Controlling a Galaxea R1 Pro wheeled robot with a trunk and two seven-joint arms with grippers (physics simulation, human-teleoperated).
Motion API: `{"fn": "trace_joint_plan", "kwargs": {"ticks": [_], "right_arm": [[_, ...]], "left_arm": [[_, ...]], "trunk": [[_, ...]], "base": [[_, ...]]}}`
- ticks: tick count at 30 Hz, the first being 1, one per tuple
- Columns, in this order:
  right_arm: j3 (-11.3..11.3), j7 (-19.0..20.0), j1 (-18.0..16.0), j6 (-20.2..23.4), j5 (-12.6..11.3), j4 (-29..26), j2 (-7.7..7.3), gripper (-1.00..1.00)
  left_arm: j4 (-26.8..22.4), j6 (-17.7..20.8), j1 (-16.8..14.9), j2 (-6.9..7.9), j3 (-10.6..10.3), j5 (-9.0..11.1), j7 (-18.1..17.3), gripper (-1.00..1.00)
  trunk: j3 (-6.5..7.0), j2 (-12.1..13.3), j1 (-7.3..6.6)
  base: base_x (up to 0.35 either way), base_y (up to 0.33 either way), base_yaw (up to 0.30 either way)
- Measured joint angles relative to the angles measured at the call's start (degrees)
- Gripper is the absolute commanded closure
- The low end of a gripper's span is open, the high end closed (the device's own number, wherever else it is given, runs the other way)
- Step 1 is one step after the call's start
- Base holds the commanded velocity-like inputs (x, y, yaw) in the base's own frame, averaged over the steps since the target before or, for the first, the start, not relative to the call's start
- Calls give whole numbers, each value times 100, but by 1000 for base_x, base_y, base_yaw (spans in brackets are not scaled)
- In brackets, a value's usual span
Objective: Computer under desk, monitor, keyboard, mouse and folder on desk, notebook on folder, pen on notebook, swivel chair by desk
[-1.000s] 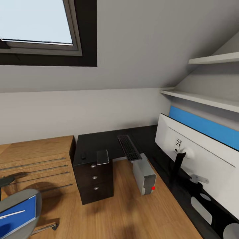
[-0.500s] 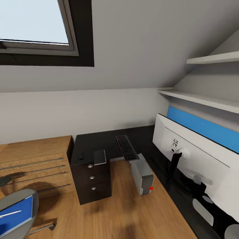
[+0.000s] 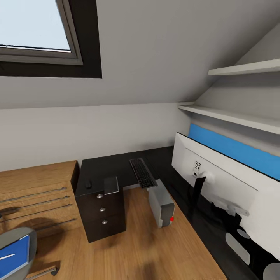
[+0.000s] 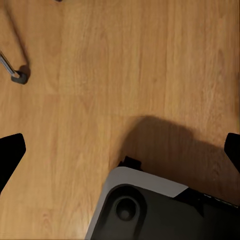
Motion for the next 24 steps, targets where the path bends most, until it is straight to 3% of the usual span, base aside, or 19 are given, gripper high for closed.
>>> {"fn": "trace_joint_plan", "kwargs": {"ticks": [5, 13, 24], "right_arm": [[3, 10, -2, -2, 3, -6, 8, -100], [3, 19, -1, -1, -1, -4, 9, -100], [3, 7, -1, -1, 0, -4, 1, -100]], "left_arm": [[-1, -16, 0, 0, 1, 1, 1, -100], [-2, -22, -1, 1, -3, -6, 0, -100], [-2, -10, -2, 1, -4, -8, 1, -100]], "trunk": [[0, 0, 0], [0, 0, -1], [0, 0, 0]], "base": [[3, -1, -173], [151, -162, -10], [18, -22, 0]]}}
